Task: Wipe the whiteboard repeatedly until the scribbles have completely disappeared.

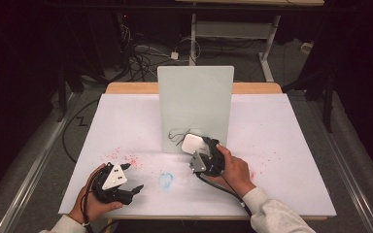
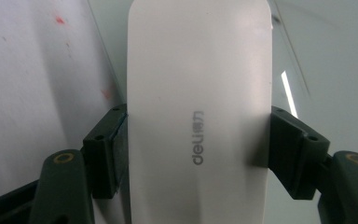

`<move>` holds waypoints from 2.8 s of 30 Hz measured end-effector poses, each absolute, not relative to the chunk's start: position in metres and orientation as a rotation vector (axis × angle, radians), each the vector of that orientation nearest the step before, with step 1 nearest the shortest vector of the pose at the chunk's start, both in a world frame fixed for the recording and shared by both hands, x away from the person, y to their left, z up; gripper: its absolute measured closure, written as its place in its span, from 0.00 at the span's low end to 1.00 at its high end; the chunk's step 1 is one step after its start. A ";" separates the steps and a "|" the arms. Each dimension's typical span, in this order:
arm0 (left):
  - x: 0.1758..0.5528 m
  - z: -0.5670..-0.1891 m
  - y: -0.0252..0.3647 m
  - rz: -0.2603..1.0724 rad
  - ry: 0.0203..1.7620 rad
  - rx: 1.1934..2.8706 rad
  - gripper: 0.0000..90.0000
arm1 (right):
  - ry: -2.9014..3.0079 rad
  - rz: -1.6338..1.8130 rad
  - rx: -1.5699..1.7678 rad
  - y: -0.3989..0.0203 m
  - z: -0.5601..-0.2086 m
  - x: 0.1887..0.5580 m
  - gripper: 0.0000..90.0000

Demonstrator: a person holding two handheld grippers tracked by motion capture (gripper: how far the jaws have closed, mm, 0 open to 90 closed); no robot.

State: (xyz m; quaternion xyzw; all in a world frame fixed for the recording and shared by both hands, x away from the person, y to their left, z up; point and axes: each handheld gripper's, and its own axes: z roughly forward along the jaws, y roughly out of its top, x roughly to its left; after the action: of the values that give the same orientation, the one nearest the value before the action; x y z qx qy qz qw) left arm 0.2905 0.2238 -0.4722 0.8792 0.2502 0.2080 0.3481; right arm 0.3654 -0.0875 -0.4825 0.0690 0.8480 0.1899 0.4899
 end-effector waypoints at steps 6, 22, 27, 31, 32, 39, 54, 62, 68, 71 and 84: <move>0.289 -0.472 0.226 0.540 0.654 2.273 0.20 | 2.058 0.456 0.133 -0.069 -0.484 0.365 0.34; 0.285 -0.471 0.233 0.551 0.680 2.258 0.20 | 1.956 0.493 0.321 -0.119 -0.447 0.379 0.34; 0.285 -0.471 0.233 0.552 0.681 2.259 0.20 | 1.913 0.509 0.394 -0.135 -0.437 0.383 0.34; 0.286 -0.471 0.232 0.553 0.676 2.261 0.20 | 1.931 0.521 0.404 -0.139 -0.440 0.382 0.34; 0.286 -0.471 0.232 0.553 0.676 2.261 0.20 | 1.936 0.512 0.390 -0.140 -0.442 0.381 0.34; 0.286 -0.471 0.231 0.551 0.668 2.270 0.20 | 2.037 0.461 0.304 -0.140 -0.464 0.372 0.34; 0.286 -0.470 0.231 0.557 0.668 2.267 0.20 | 2.014 0.260 0.183 -0.150 -0.476 0.367 0.34; 0.287 -0.471 0.227 0.555 0.657 2.278 0.20 | 2.015 0.261 0.056 -0.112 -0.490 0.365 0.34; 0.288 -0.472 0.227 0.547 0.650 2.280 0.20 | 2.030 0.305 0.061 -0.091 -0.490 0.368 0.34; 0.288 -0.472 0.226 0.545 0.647 2.280 0.20 | 2.031 0.315 0.066 -0.084 -0.490 0.368 0.34; 0.288 -0.471 0.228 0.546 0.654 2.278 0.20 | 2.049 0.333 0.072 -0.083 -0.486 0.370 0.34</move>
State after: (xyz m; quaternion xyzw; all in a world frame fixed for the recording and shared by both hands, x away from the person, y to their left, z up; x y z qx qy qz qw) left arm 0.2879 0.2278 -0.4714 0.8783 0.2520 0.2104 0.3475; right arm 0.3696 -0.0832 -0.4863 0.0300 0.8500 0.1380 0.5075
